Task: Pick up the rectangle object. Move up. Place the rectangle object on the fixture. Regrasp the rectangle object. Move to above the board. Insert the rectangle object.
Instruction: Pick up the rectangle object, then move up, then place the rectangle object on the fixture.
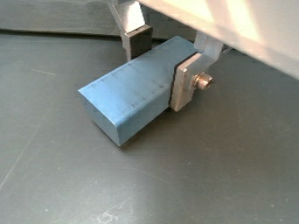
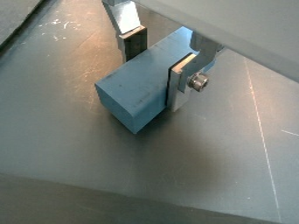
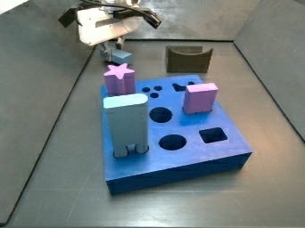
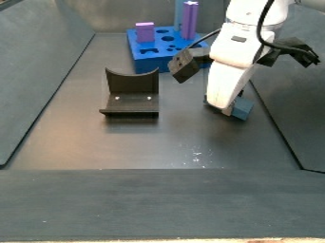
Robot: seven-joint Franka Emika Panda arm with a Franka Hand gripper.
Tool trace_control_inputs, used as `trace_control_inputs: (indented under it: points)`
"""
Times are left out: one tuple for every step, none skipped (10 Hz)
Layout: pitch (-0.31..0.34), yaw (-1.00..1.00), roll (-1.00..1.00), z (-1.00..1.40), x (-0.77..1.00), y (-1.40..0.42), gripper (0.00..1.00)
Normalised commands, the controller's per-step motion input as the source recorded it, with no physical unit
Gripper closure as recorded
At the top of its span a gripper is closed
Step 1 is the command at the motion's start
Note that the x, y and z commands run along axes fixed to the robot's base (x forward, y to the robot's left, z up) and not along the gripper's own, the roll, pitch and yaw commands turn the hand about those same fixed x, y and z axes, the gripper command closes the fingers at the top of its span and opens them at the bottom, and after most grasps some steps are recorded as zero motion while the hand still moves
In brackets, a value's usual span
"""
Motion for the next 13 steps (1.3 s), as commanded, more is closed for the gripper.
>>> trace_control_inputs:
  points:
    - [0.0,0.0,0.0,0.0,0.0,0.0,1.0]
    - [0.0,0.0,0.0,0.0,0.0,0.0,1.0]
    - [0.0,0.0,0.0,0.47,0.0,0.0,1.0]
    - [-0.001,0.0,0.0,0.48,0.0,0.01,1.0]
    - [0.045,0.0,0.01,0.4,-0.04,0.01,1.0]
    - [0.079,-0.01,0.04,0.31,-0.03,0.01,1.0]
    - [0.11,-0.01,0.06,0.22,-0.02,0.01,1.0]
    - [0.0,0.0,0.0,1.0,0.0,0.0,1.0]
    - [0.04,0.0,0.02,1.0,-0.01,0.0,1.0]
    - [0.063,0.0,0.02,1.0,-0.01,0.0,1.0]
    - [0.103,-0.01,0.04,1.0,-0.02,0.0,1.0]
    - [0.126,-0.01,0.07,1.0,-0.02,0.01,1.0]
    - [0.144,-0.02,0.12,1.0,-0.02,0.01,1.0]
